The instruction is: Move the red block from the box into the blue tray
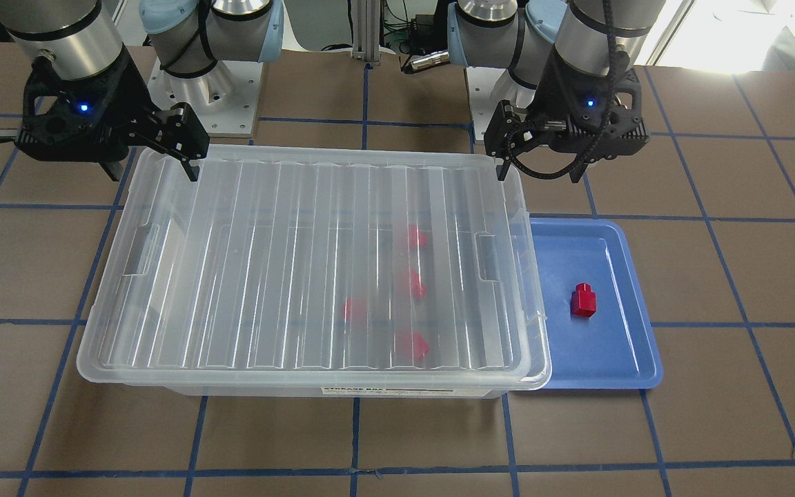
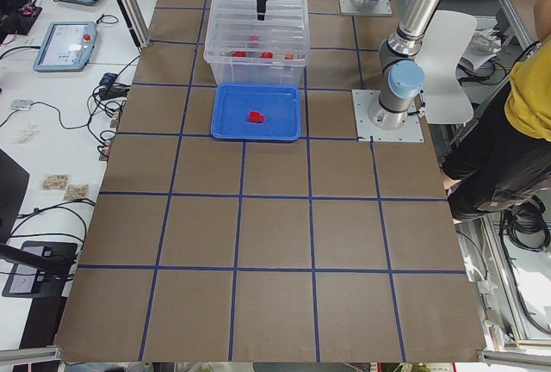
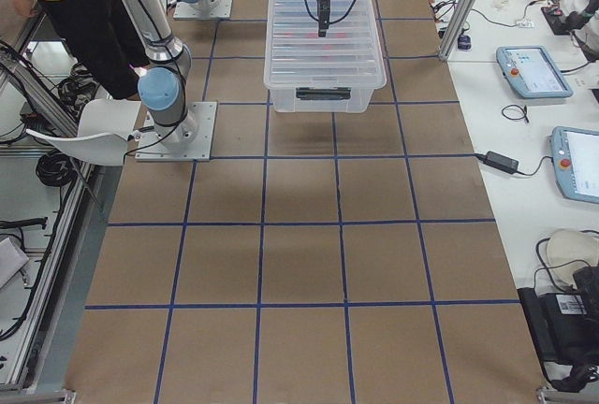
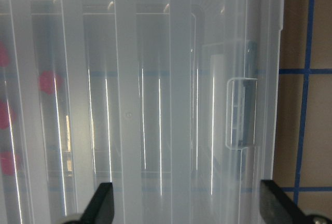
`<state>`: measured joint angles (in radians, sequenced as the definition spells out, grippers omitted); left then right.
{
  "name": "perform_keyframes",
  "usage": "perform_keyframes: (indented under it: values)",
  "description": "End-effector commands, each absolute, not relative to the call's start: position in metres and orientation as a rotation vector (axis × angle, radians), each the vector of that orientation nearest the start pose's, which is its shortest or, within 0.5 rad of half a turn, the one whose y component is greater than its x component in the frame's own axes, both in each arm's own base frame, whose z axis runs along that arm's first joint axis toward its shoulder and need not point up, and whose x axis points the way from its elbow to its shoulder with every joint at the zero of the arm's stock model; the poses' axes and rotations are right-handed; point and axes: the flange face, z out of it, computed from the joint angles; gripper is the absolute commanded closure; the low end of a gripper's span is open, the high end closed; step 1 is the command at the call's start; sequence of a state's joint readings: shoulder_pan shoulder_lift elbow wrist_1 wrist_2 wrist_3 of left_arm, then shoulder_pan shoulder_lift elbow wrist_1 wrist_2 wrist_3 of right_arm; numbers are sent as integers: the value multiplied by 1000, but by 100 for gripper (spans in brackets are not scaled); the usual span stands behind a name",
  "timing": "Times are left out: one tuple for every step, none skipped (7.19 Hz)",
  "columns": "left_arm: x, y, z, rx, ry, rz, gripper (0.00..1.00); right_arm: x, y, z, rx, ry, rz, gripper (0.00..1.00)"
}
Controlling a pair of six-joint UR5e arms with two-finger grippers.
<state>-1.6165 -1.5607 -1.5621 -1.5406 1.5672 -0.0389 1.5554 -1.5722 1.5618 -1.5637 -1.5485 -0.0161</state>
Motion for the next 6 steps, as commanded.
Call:
perform_keyframes:
  values:
    - [-155,-486,500,15,3146,-77,0,128,-494,490,-5,3119,2,0]
    - [-155,-486,500,15,3146,-77,0,128,-494,488,-5,3115,4,0]
    - [-155,-486,500,17,3146,-79,0,129,-493,488,-5,3112,6,0]
    - [-155,-486,500,17,3146,-79,0,128,-493,487,-5,3114,6,0]
    - [-155,-486,499,17,3146,-82,0,128,-493,488,-5,3123,7,0]
    - [-155,-486,498,17,3146,-79,0,128,-495,486,-5,3120,9,0]
